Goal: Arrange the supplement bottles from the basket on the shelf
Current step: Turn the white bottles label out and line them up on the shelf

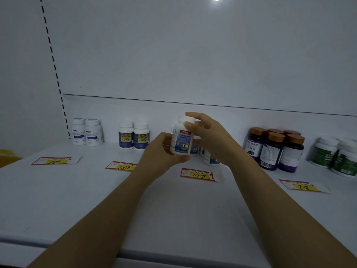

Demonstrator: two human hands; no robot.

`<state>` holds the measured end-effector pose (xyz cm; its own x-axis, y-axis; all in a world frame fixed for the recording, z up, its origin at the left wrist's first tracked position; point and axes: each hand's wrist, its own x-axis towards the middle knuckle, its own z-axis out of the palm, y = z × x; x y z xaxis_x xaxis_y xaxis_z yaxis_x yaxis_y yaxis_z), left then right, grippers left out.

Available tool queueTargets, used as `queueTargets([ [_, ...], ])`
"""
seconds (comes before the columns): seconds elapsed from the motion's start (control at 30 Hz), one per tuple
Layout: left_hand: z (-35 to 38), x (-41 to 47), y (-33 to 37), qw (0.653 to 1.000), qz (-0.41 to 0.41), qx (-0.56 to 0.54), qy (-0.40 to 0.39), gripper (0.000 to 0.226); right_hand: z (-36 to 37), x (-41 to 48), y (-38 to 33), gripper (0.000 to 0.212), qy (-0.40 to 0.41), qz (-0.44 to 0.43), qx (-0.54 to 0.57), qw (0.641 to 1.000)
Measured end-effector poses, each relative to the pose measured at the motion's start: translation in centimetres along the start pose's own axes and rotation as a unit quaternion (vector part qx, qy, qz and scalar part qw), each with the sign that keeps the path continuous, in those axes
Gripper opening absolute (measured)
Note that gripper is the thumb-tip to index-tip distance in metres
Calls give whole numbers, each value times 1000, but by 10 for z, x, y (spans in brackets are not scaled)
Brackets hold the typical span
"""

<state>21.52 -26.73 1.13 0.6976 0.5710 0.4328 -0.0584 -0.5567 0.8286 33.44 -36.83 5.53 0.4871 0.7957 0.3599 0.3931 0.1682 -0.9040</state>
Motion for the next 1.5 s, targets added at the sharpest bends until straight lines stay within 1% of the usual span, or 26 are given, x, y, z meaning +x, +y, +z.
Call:
queueTargets([
  [0.1, -2, 2, -1, 999, 7, -37, -11, 49, 3, -2, -5, 42, 16, -61, -72, 995],
  [0.17, -6, 6, -3, 997, 22, -73, 0, 50, 8, -2, -6, 43, 14, -114, -96, 989],
  [0.23, -11, 10, -6, 994, 64, -84, 37, 53, 12, -3, -6, 50, 9, -164, -109, 980],
  [0.3, -14, 13, -9, 988, 116, -64, 82, 55, 17, -3, -3, 57, -2, -223, -145, 964],
  [0.4, -16, 14, -14, 977, 161, -37, 134, 55, 22, -3, 3, 52, -5, -289, -200, 936],
  [0.47, -17, 16, -17, 972, 178, -10, 153, 53, 25, -4, 4, 49, 4, -301, -210, 930],
  [0.57, -18, 18, -19, 971, 178, 17, 159, 55, 26, -5, 2, 48, 9, -303, -211, 929],
  [0.67, -18, 16, -13, 973, 175, 13, 149, 56, 24, -7, -3, 52, -1, -299, -199, 933],
  [0.73, -20, 12, -7, 983, 153, -17, 101, 55, 20, -9, -7, 60, -15, -279, -181, 943],
  [0.77, -21, 9, -3, 990, 121, -43, 65, 53, 18, -9, -10, 63, -18, -261, -179, 948],
  [0.8, -22, 8, 1, 994, 81, -73, 28, 49, 15, -10, -12, 62, -16, -234, -178, 956],
  [0.87, -23, 5, 7, 994, -8, -107, -36, 41, 9, -8, -14, 52, 0, -151, -166, 974],
  [0.93, -23, 6, 11, 982, -89, -141, -86, 41, 5, -4, -14, 40, 13, -47, -134, 990],
  [1.0, -22, 6, 13, 962, -153, -198, -111, 40, 3, -1, -12, 34, 2, 55, -65, 996],
  [1.07, -21, 6, 13, 950, -195, -205, -130, 40, 3, -1, -9, 35, -19, 136, -2, 990],
  [1.13, -21, 4, 12, 946, -218, -190, -147, 51, 3, -4, -6, 28, -26, 187, 61, 980],
  [1.2, -21, 3, 12, 944, -230, -179, -154, 61, 3, -5, -3, 25, -19, 214, 100, 971],
  [1.3, -20, 2, 12, 943, -238, -171, -158, 64, 3, -4, 0, 24, -13, 222, 100, 970],
  [1.4, -18, 4, 10, 944, -231, -175, -157, 54, 3, -5, -4, 19, -12, 196, 90, 976],
  [1.5, -17, 4, 12, 947, -208, -188, -156, 47, 2, -2, -3, 26, 1, 142, 20, 990],
])
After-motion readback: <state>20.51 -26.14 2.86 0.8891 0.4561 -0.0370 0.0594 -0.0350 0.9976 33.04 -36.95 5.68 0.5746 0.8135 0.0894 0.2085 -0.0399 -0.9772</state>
